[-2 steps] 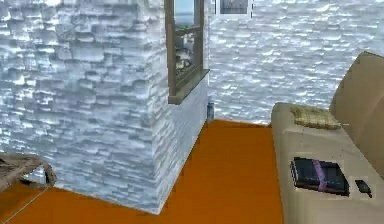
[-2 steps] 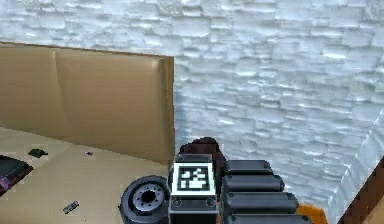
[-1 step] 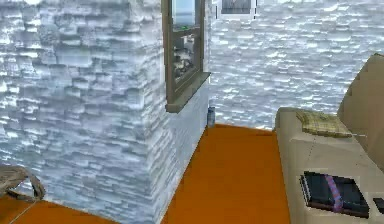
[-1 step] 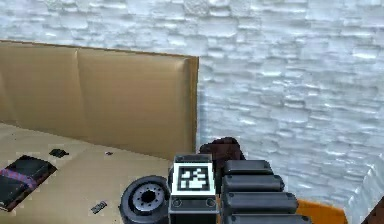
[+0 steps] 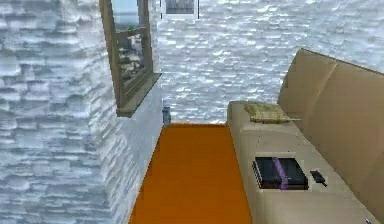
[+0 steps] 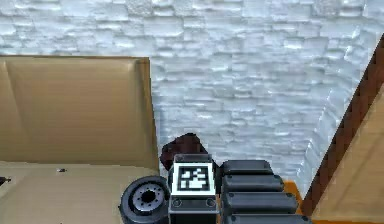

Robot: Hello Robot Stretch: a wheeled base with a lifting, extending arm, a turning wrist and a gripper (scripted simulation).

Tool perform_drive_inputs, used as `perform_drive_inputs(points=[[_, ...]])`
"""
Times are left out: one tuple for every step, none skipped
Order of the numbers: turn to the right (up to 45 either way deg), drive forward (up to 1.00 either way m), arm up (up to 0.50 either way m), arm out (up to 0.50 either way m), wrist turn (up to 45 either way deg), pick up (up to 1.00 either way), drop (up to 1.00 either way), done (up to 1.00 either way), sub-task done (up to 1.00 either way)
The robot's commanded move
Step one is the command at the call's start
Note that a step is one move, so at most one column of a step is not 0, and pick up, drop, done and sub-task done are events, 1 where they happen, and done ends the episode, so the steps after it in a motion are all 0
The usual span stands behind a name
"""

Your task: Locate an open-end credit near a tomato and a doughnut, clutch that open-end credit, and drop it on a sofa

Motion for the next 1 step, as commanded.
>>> perform_drive_inputs(points=[[0.0, 1.0, 0.0, 0.0, 0.0, 0.0, 0.0, 0.0, 0.0]])
